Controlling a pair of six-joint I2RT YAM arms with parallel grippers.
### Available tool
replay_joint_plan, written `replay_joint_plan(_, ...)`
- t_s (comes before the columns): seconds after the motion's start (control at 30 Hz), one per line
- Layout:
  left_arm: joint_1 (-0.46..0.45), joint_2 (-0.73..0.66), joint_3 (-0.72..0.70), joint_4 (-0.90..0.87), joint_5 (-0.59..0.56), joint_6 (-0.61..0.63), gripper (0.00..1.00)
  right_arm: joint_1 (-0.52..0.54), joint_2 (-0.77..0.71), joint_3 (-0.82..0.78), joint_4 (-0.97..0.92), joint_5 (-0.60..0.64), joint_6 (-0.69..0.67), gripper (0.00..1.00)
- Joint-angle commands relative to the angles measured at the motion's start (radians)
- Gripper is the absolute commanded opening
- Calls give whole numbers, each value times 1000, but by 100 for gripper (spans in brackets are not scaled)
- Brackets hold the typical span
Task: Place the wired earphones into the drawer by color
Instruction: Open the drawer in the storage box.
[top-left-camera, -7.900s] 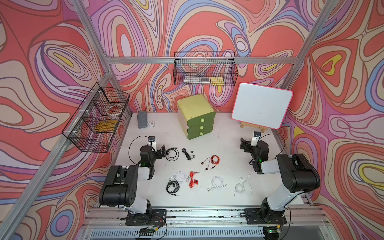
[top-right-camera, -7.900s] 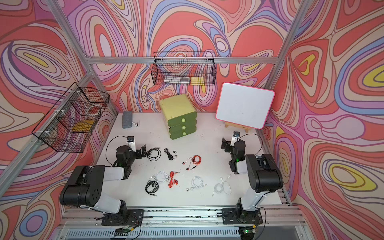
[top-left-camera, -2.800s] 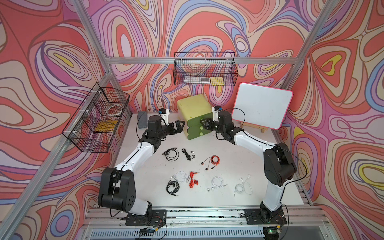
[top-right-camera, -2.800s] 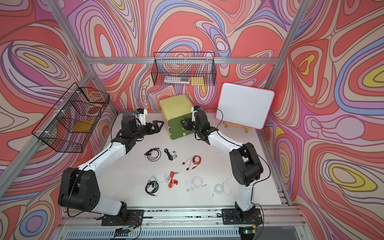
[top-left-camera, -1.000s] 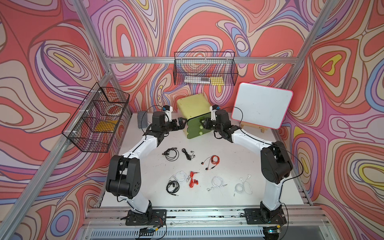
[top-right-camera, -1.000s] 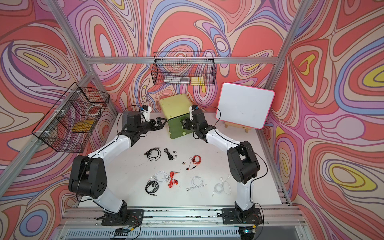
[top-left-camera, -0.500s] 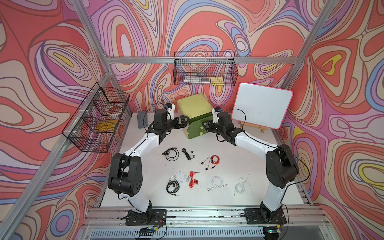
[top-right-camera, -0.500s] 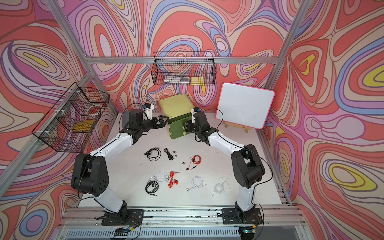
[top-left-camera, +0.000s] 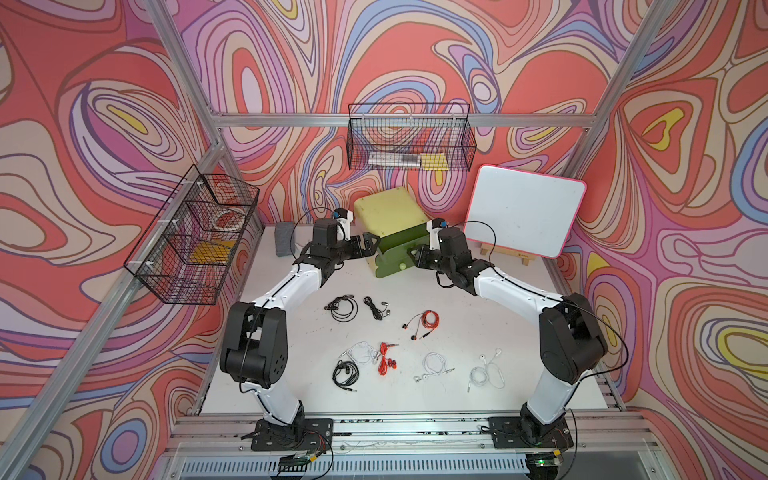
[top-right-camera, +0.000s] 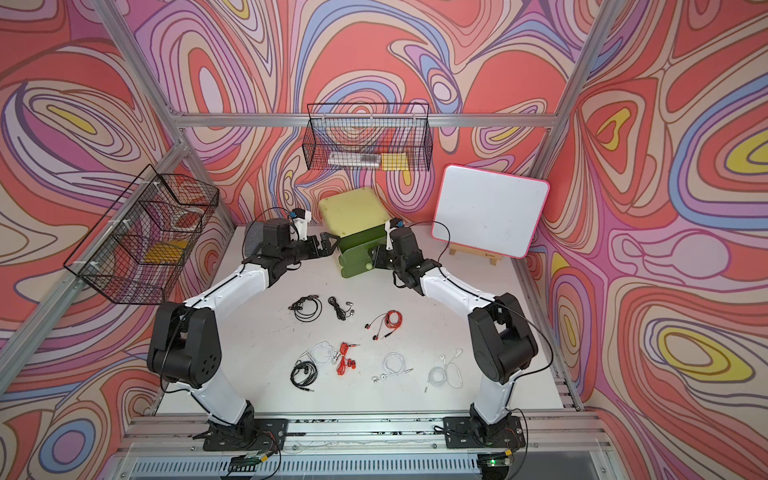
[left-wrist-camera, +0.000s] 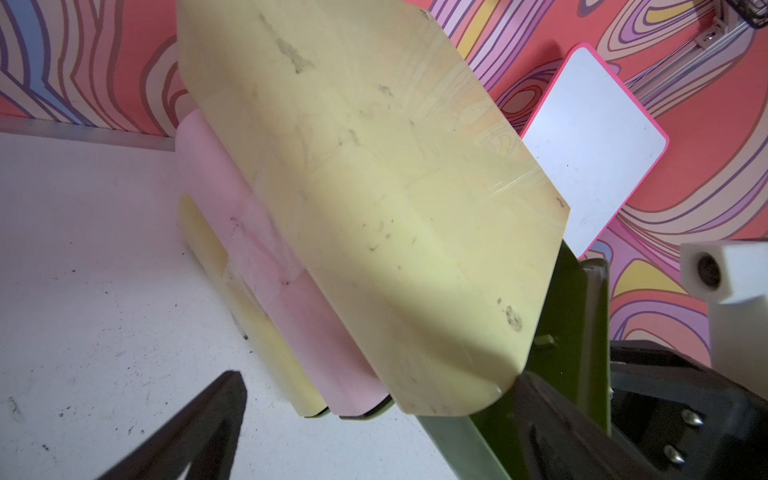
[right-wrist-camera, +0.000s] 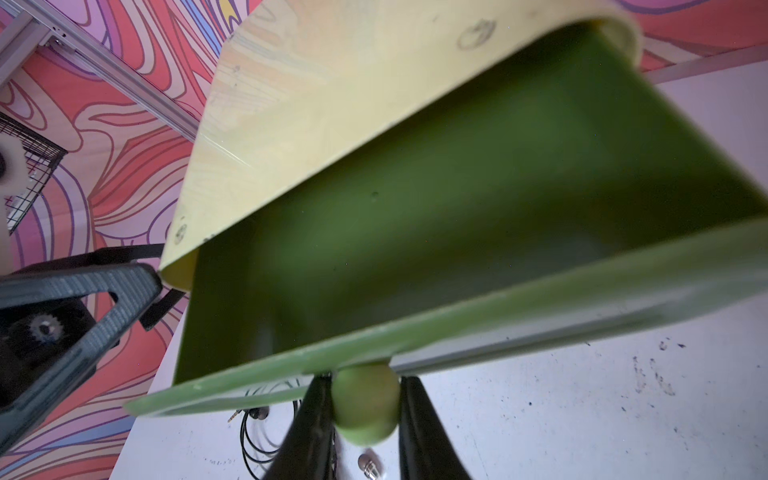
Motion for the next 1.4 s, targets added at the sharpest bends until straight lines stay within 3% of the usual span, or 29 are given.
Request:
replay_joint_plan(0.0, -6, 12, 23, -18, -10, 18, 99, 2, -43, -32, -22, 26, 0, 22)
replay_joint_plan(0.8, -6, 5, 14, -24, -28, 19, 99, 2, -189, -171, -78, 39, 1, 23)
replay_joint_plan(1.03, -6, -21, -12, -11, -28, 5, 99, 2, -201, -168, -86, 33, -4, 55)
replay_joint_plan(1.37, -6, -169, -127, 3, -39, -10, 99, 2, -296, -230, -162, 42, -36, 67)
